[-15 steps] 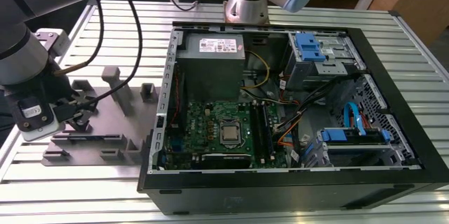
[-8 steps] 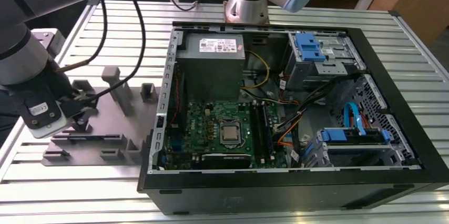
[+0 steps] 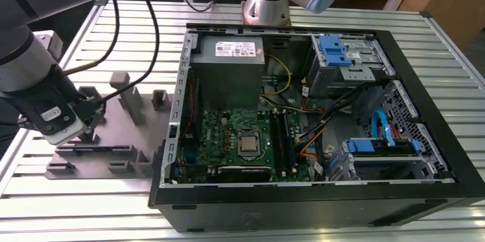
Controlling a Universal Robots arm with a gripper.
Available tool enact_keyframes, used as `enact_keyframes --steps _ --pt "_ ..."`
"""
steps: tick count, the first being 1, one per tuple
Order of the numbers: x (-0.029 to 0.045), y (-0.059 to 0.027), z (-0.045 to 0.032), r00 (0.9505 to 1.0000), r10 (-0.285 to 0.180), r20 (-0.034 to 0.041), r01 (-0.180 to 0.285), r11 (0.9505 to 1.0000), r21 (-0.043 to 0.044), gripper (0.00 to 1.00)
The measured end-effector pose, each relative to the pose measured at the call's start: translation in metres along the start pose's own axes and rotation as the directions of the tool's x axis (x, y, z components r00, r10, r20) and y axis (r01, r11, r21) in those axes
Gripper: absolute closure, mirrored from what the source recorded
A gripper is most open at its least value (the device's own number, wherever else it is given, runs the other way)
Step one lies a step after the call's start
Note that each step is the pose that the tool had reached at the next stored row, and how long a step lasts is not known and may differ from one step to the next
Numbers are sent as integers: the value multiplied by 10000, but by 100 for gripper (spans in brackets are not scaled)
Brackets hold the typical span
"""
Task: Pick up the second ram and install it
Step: 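Pick up the second ram and move it above second insertion slot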
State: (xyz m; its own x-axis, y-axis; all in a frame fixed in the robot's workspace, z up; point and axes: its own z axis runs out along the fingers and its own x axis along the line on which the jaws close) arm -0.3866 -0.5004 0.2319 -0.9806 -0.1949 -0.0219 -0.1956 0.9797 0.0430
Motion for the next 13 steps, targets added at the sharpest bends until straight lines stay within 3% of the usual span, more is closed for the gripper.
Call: enact_keyframes --steps 3,7,13 --pt "0 0 1 9985 -554 -23 554 9985 -13 93" --pt "0 0 1 9919 -1270 -54 1270 9919 -31 93" --pt "0 0 3 9721 -2343 -94 2342 9722 -63 93"
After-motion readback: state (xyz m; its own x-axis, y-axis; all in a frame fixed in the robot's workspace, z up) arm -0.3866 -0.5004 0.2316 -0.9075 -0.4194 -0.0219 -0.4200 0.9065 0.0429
